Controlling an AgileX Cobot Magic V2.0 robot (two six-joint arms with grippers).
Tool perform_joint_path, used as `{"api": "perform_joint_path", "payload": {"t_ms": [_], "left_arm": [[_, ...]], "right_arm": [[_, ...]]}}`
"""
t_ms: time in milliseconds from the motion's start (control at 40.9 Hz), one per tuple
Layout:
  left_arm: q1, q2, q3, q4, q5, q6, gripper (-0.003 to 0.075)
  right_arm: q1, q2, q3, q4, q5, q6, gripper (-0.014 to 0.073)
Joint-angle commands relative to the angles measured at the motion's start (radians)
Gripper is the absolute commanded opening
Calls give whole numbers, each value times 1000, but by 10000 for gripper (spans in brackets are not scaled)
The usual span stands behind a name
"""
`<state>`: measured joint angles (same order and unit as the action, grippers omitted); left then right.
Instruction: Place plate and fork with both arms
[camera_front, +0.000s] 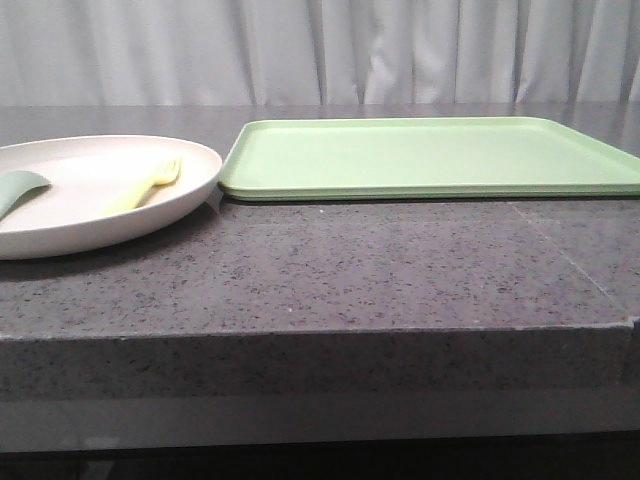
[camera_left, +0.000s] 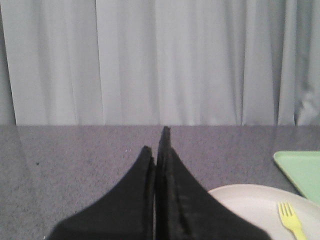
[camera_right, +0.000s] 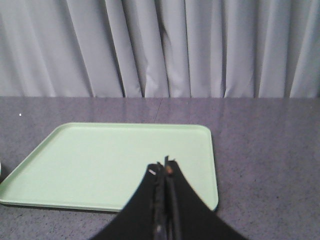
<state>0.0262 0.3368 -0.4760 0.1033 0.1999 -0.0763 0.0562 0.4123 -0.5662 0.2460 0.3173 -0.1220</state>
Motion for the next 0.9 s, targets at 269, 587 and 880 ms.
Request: {"api": "perform_joint_path", "payload": {"t_ms": [269, 587, 880], "left_arm": [[1, 169, -86, 0, -28, 0, -7], [1, 169, -80, -11, -33, 0, 599], [1, 214, -82, -55, -26, 0, 620]], "right_arm": [[1, 197, -96, 17, -68, -6, 2], [1, 197, -96, 13, -54, -7, 561], [1, 197, -96, 13, -54, -7, 624]]}}
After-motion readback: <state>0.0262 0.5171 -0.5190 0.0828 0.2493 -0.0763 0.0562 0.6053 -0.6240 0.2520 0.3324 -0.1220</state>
